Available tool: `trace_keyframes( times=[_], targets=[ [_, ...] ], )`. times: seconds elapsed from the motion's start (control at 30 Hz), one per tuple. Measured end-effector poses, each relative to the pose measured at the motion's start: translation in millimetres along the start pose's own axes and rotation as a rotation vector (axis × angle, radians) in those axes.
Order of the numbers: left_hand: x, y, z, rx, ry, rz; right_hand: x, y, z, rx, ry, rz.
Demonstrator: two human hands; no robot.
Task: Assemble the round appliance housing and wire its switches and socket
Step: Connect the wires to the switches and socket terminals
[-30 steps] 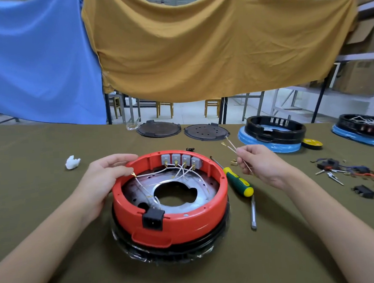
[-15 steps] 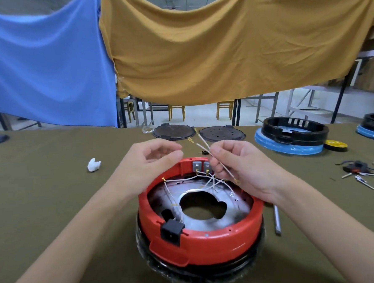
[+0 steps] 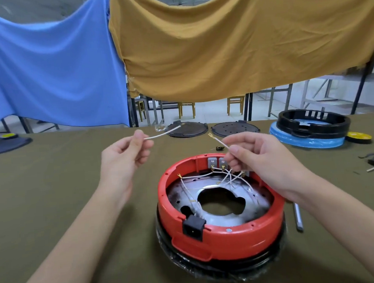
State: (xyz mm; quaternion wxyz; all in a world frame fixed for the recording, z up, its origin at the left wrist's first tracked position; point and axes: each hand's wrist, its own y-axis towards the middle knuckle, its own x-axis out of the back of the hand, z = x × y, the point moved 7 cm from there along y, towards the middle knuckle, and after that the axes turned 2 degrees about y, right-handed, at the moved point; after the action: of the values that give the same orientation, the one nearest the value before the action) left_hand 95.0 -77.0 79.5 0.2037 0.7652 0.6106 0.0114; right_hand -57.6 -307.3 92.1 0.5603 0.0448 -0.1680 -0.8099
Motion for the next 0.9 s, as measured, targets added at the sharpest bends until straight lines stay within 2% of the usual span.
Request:
trace_keyframes(
  times=[0.1,0.2,0.27,0.37,0.5,0.57,0.67,0.73,0.8,0.9],
  targets=[
    [12,4,20,0.106,-0.059,-0.116,14,1,2,0.062,-0.218,-0.034],
    [10,3,36,0.199,-0.093,-0.089,18,-1,3,0.162,-0.588,-0.011],
    [9,3,42,0.232,-0.102,-0.067,14,-2,-1,0.161,-0.707,0.061],
    [11,5,46,0.244,-0.064,-0.063,14,-2,-4,0.149,-0.713,0.084],
    [14,7,53,0.26,0.036,-0.066,10,-4,-5,0.134,-0.85,0.166],
    [13,8,59,0.274,0.125,-0.039,12,-4,-1,0.177,-0.843,0.123],
    [9,11,67,0.274,0.281,0.025,21,0,5,0.265,-0.741,-0.029],
    [8,12,73,0.282,0.344,0.052,28,4,1,0.251,-0.704,-0.078],
    [9,13,77,0.267,0.464,0.062,32,9,-9,0.177,-0.688,-0.046],
    [12,16,75,0.165,0.788,0.076,35,11,-16,0.113,-0.688,-0.007]
  ],
)
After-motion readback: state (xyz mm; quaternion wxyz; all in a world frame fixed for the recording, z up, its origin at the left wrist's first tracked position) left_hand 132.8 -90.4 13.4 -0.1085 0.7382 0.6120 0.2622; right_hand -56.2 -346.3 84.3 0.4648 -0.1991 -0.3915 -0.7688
